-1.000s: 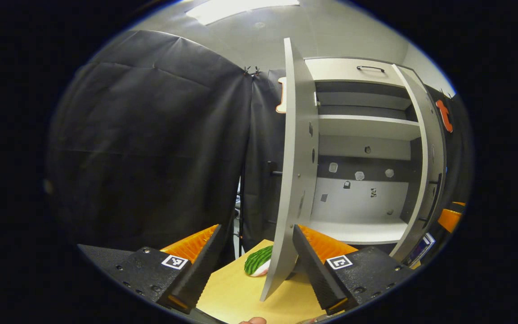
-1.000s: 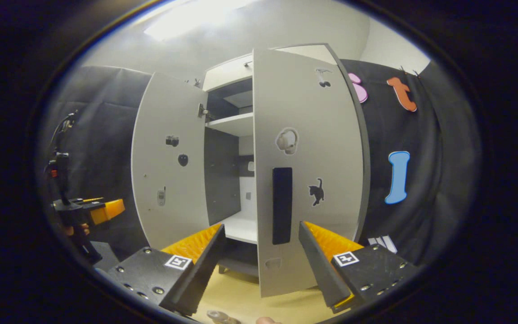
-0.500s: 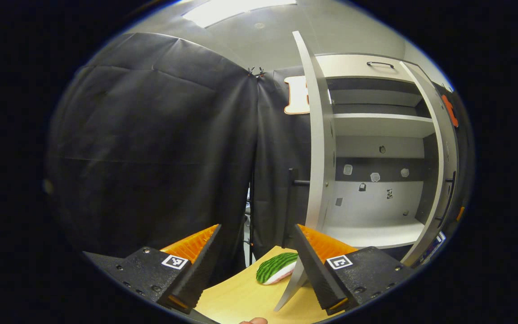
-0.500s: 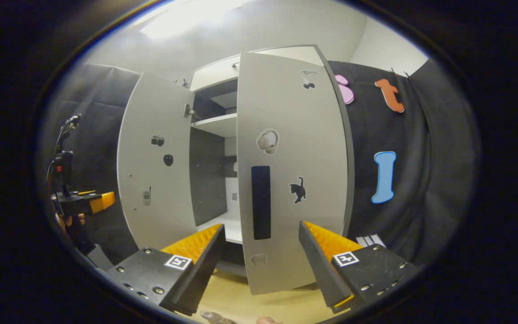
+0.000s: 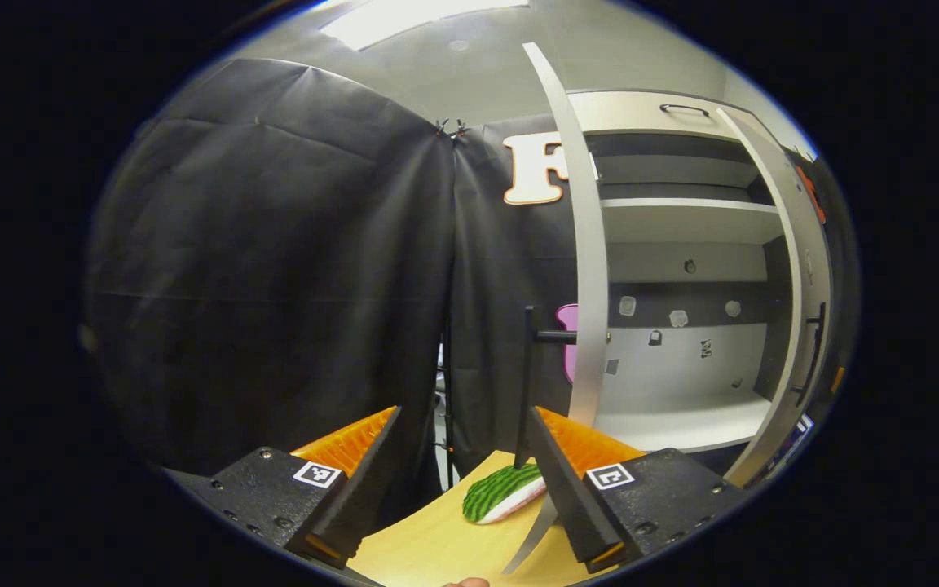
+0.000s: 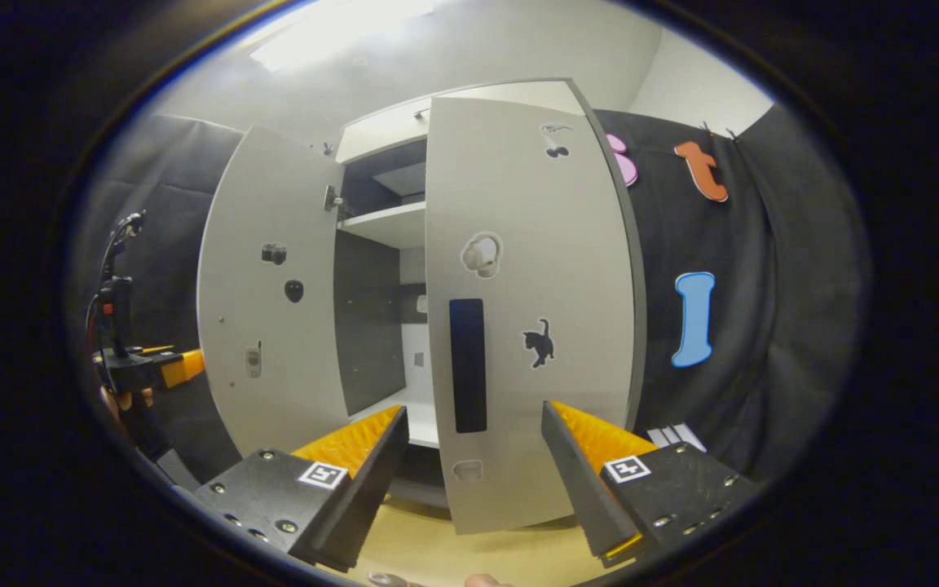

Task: Grasp the bottle in the cabinet with the left hand and place it on the coaster, then close the right door with the right hand and the left door with the left hand.

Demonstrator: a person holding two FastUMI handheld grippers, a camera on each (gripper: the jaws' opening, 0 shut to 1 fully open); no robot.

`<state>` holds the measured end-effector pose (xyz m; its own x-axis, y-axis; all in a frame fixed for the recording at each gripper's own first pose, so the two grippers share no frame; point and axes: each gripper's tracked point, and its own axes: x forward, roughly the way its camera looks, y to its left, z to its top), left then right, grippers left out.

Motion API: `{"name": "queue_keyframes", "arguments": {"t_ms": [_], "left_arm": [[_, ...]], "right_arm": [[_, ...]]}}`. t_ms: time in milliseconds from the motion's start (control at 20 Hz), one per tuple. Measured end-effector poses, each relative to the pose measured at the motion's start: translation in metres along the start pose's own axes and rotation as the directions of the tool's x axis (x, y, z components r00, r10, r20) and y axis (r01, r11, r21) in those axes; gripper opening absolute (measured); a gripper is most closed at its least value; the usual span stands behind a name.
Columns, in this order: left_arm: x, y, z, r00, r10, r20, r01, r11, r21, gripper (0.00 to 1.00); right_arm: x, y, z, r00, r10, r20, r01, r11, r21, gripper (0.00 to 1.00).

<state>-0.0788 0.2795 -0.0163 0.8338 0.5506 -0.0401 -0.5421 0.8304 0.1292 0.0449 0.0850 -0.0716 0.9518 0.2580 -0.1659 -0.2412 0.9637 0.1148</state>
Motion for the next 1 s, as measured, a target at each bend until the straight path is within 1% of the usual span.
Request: {"name": "queue_keyframes", "arguments": {"t_ms": [50, 150, 200, 300, 350, 450, 550, 650, 900, 950, 1000], "left_arm": [[0.0, -0.002, 0.002, 1.0, -0.014, 0.008, 0.014, 1.0, 0.027, 0.99], [-0.002, -0.007, 0.004, 0.999, -0.041, 0.012, 0.04, 0.998, 0.057, 0.87], [-0.003, -0.013, 0.005, 0.998, -0.063, 0.014, 0.062, 0.997, 0.043, 0.92], [-0.005, -0.027, 0.004, 0.994, -0.111, 0.004, 0.111, 0.994, 0.003, 0.92], [-0.007, -0.033, 0.004, 0.992, -0.126, 0.005, 0.126, 0.992, 0.004, 0.92], [-0.01, -0.039, 0.005, 0.991, -0.132, 0.015, 0.131, 0.991, 0.029, 0.92], [-0.012, -0.048, 0.006, 0.988, -0.155, 0.015, 0.155, 0.988, 0.021, 0.92], [-0.013, -0.062, 0.005, 0.981, -0.196, 0.011, 0.196, 0.981, 0.011, 0.92], [-0.017, -0.093, 0.005, 0.96, -0.28, 0.019, 0.279, 0.96, 0.019, 0.92], [-0.02, -0.11, 0.007, 0.953, -0.302, 0.02, 0.302, 0.953, 0.02, 0.92], [-0.021, -0.123, 0.008, 0.946, -0.323, 0.021, 0.322, 0.946, 0.021, 0.92]], "right_arm": [[0.001, 0.002, 0.0, 1.0, 0.004, 0.0, -0.004, 1.0, 0.0, 0.99], [0.005, 0.003, 0.0, 1.0, 0.01, -0.002, -0.01, 1.0, 0.001, 0.99], [0.006, 0.004, 0.0, 1.0, 0.015, -0.004, -0.015, 1.0, 0.002, 0.99], [0.005, 0.005, -0.001, 1.0, 0.022, -0.01, -0.022, 1.0, 0.001, 0.99], [0.005, 0.004, -0.002, 1.0, 0.023, -0.013, -0.023, 1.0, -0.003, 0.99], [0.004, 0.0, -0.003, 1.0, 0.022, -0.018, -0.023, 1.0, -0.008, 0.99], [0.001, -0.004, -0.003, 1.0, 0.017, -0.018, -0.017, 1.0, -0.008, 0.99], [-0.001, -0.008, -0.005, 1.0, 0.012, -0.022, -0.012, 1.0, -0.008, 0.99], [-0.007, -0.02, -0.003, 1.0, -0.017, -0.013, 0.016, 1.0, -0.018, 0.99], [-0.008, -0.024, -0.002, 1.0, -0.026, -0.011, 0.026, 0.999, -0.022, 0.94], [-0.01, -0.027, -0.002, 0.999, -0.038, -0.009, 0.037, 0.999, -0.027, 0.94]]}}
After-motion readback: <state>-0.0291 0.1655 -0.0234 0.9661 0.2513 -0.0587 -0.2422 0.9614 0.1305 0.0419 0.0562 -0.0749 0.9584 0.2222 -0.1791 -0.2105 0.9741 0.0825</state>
